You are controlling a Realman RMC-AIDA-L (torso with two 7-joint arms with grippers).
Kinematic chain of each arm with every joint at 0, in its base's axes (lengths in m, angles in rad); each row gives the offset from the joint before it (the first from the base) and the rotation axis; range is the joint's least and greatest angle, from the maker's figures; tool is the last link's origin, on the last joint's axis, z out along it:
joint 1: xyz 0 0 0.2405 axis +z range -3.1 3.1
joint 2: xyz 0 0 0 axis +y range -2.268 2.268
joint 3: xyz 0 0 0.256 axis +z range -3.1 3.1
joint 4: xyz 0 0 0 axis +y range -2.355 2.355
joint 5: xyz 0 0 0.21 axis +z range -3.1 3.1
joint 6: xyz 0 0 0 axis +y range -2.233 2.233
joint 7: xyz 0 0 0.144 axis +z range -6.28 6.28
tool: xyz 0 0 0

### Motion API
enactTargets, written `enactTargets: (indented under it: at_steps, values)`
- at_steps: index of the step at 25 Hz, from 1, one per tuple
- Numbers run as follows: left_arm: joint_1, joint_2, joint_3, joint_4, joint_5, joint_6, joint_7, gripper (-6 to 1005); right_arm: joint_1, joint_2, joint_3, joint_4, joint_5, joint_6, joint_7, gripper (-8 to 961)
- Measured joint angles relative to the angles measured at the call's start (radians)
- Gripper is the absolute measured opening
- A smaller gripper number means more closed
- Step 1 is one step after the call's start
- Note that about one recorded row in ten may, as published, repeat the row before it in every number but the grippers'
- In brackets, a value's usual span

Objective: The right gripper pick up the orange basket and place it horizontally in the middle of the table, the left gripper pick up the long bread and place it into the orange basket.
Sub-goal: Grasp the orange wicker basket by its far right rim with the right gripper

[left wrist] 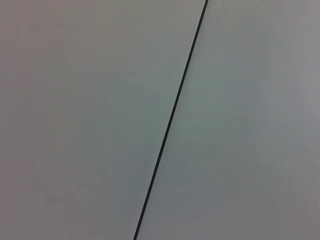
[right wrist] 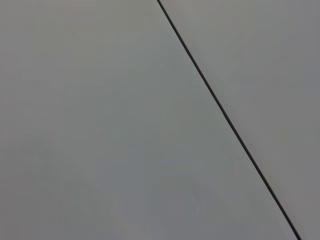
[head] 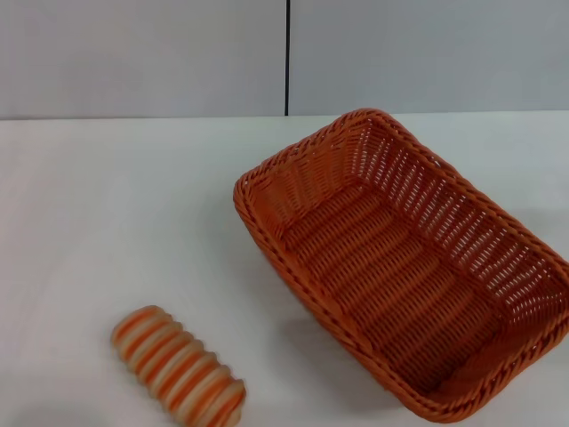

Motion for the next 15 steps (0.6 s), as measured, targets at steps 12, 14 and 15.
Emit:
enactTargets:
  at_steps: [12, 14, 15]
  values:
    - [-0.016, 0.001, -0.005, 0.007, -0.001, -0.017, -0.014, 709, -0.007, -0.002, -0.002, -0.050, -0.014, 0.003, 0.039, 724]
    - [-0.020, 0.001, -0.005, 0.007, 0.001, -0.022, -0.015, 709, -0.015, -0.002, -0.003, -0.112, -0.041, 0.003, 0.085, 724]
    - [-0.020, 0.001, -0.005, 0.007, 0.001, -0.022, -0.015, 709, -0.018, -0.002, -0.003, -0.144, -0.058, 0.003, 0.113, 724]
